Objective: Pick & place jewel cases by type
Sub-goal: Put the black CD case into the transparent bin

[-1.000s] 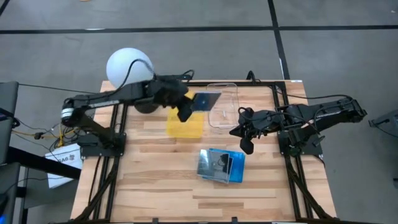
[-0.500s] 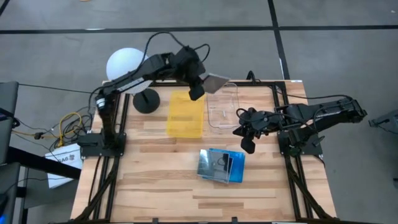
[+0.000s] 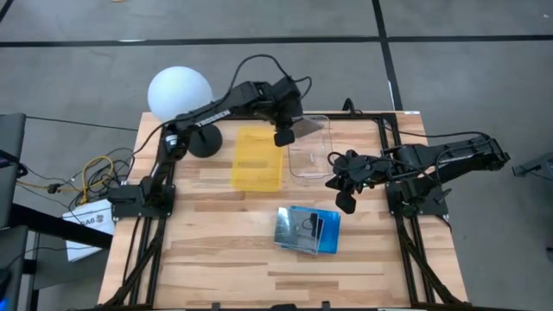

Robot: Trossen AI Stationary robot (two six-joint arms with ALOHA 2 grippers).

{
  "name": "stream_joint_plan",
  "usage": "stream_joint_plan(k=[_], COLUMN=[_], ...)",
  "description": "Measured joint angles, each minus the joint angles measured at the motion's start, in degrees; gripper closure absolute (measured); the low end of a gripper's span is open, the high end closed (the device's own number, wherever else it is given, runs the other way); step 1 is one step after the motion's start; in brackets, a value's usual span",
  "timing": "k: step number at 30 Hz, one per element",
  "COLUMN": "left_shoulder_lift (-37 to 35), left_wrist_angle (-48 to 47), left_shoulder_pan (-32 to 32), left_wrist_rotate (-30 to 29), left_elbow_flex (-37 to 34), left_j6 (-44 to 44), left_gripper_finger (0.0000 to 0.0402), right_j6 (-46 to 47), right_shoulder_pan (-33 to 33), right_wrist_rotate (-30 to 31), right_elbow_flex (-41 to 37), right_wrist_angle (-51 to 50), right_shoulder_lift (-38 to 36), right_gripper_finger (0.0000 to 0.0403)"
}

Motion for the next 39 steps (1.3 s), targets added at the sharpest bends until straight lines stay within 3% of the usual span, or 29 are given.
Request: stream_joint_plan(k=[24, 39], left_shoulder_lift=[2.6, 2.7], left_wrist_angle=[-1.7, -1.8], left_shoulder_pan=[-9.0, -12.3], left_wrist_rotate=[-1.0, -1.2], left_elbow_flex=[-0.1, -2.6], left_j6=[-0.1, -2.2], left_gripper_finger=[0.0375, 0.0375], right_j6=[-0.3, -4.7], right_shoulder_pan=[-3.9, -10.5], right_wrist_rotate=[-0.6, -0.5], right_elbow_flex=[0.0, 0.0], right_wrist_angle=[-1.7, -7.5], right_shoulder_lift=[0.0, 0.0], right_gripper_finger=[0.0403, 0.0403])
